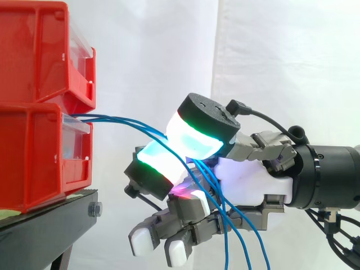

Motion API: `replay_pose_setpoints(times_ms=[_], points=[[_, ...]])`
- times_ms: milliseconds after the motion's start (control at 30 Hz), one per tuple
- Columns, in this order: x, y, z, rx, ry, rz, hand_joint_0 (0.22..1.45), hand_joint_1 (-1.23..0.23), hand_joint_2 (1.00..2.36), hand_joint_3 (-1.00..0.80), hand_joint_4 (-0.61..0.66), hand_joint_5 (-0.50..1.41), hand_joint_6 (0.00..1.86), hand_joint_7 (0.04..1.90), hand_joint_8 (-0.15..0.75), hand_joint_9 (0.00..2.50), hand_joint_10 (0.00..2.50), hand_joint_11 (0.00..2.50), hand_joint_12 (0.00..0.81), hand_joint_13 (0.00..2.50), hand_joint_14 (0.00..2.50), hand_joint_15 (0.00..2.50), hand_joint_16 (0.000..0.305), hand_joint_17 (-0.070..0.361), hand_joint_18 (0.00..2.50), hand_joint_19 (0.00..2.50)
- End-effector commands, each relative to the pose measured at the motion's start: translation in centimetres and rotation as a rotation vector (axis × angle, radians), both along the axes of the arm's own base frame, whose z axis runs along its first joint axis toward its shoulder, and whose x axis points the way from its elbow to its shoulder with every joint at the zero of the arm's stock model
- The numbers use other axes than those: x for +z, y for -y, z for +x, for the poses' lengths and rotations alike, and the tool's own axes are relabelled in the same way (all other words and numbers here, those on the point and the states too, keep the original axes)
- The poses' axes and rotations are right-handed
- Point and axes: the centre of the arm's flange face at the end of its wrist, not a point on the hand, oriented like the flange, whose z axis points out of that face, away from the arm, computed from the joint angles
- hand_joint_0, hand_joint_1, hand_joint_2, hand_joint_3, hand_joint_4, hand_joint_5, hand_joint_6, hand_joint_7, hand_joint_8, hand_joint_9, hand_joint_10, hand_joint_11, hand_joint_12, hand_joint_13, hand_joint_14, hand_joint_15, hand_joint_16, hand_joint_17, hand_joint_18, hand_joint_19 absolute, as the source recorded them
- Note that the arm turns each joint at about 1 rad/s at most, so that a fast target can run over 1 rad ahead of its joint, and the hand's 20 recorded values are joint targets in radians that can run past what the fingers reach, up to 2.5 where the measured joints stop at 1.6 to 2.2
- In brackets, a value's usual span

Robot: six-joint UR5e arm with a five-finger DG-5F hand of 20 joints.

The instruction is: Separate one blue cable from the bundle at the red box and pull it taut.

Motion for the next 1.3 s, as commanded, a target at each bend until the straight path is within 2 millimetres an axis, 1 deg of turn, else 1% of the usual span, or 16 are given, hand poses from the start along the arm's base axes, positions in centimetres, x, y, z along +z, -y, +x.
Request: replay_pose_setpoints(times_ms=[0,100,233,300,400,467,600,700,733,800,867,1000,1067,1167,1233,1267], points=[[-0.08,-0.16,-0.01,0.002,-0.002,0.0,0.69,-0.96,1.01,-0.35,0.01,-0.12,0.86,1.36,0.308,1.11,0.03,1.03,0.351,0.64,0.02,0.51,0.047,0.105,0.65,0.68],[-0.01,-0.16,0.02,0.002,0.0,0.0,0.78,-1.01,1.0,-0.48,-0.05,-0.13,0.88,1.41,0.302,1.09,0.03,1.08,0.346,0.64,0.02,0.49,0.047,0.107,0.67,0.63],[-0.01,-0.16,0.02,0.002,0.0,0.0,0.81,-1.01,1.0,-0.5,-0.05,-0.14,0.9,1.4,0.294,1.08,0.03,1.08,0.342,0.63,0.02,0.48,0.048,0.107,0.68,0.58],[-0.1,-0.28,-0.01,0.003,-0.003,-0.001,0.79,-1.01,1.0,-0.5,-0.04,-0.14,0.9,1.37,0.296,1.07,0.03,1.1,0.343,0.63,0.02,0.48,0.048,0.107,0.68,0.58],[-0.12,-0.15,-0.04,0.002,-0.005,-0.001,0.67,-1.06,1.0,-0.5,0.01,-0.13,0.9,1.29,0.294,1.07,0.03,1.12,0.342,0.62,0.02,0.48,0.048,0.108,0.67,0.58],[-0.12,-0.28,-0.03,0.003,-0.005,-0.001,0.62,-1.09,1.0,-0.5,0.01,-0.13,0.9,1.28,0.297,1.07,0.03,1.12,0.342,0.61,0.02,0.48,0.048,0.108,0.66,0.59],[-0.04,-0.17,-0.01,0.003,-0.003,-0.001,0.56,-1.09,1.0,-0.5,0.01,-0.12,0.9,1.3,0.304,1.07,0.03,1.1,0.342,0.61,0.02,0.48,0.05,0.112,0.67,0.6],[-0.12,-0.17,-0.04,0.003,-0.005,-0.001,0.5,-1.02,1.0,-0.5,0.0,-0.11,0.9,1.27,0.317,1.12,0.02,1.06,0.355,0.64,0.02,0.49,0.052,0.117,0.7,0.62],[-0.12,-0.17,-0.04,0.003,-0.005,-0.001,0.44,-0.89,1.0,-0.5,-0.01,-0.1,0.89,1.21,0.333,1.16,0.02,1.02,0.376,0.67,0.02,0.48,0.056,0.126,0.73,0.62],[-0.04,-0.17,-0.01,0.003,-0.003,-0.001,0.43,-0.72,1.0,-0.5,-0.05,-0.09,0.86,1.12,0.322,1.18,0.02,0.96,0.384,0.69,0.02,0.48,0.057,0.129,0.75,0.63],[-0.04,-0.17,-0.01,0.003,-0.003,-0.001,0.45,-0.59,1.0,-0.5,-0.05,-0.08,0.83,1.08,0.308,1.18,0.02,0.89,0.381,0.7,0.02,0.49,0.055,0.125,0.75,0.65],[-0.04,-0.17,-0.01,0.003,-0.003,-0.002,0.53,-0.44,1.0,-0.5,-0.07,-0.07,0.78,1.14,0.282,1.19,0.02,0.89,0.348,0.68,0.02,0.49,0.048,0.107,0.7,0.7],[-0.04,-0.17,-0.01,0.003,-0.003,-0.002,0.56,-0.44,1.0,-0.5,-0.08,-0.07,0.78,1.15,0.271,1.19,0.02,0.9,0.34,0.68,0.02,0.49,0.046,0.103,0.69,0.71],[-0.04,-0.17,-0.01,0.003,-0.003,-0.002,0.61,-0.53,1.0,-0.5,-0.06,-0.07,0.77,1.2,0.272,1.19,0.02,0.91,0.336,0.69,0.02,0.5,0.044,0.1,0.68,0.73],[-0.03,-0.05,-0.01,0.002,-0.002,-0.002,0.61,-0.59,1.0,-0.47,-0.04,-0.07,0.76,1.24,0.285,1.2,0.02,0.93,0.339,0.69,0.02,0.51,0.045,0.1,0.69,0.73],[-0.03,-0.05,-0.01,0.002,-0.002,-0.002,0.6,-0.61,1.01,-0.4,-0.02,-0.07,0.76,1.3,0.291,1.2,0.02,0.94,0.344,0.69,0.02,0.51,0.045,0.101,0.69,0.73]])
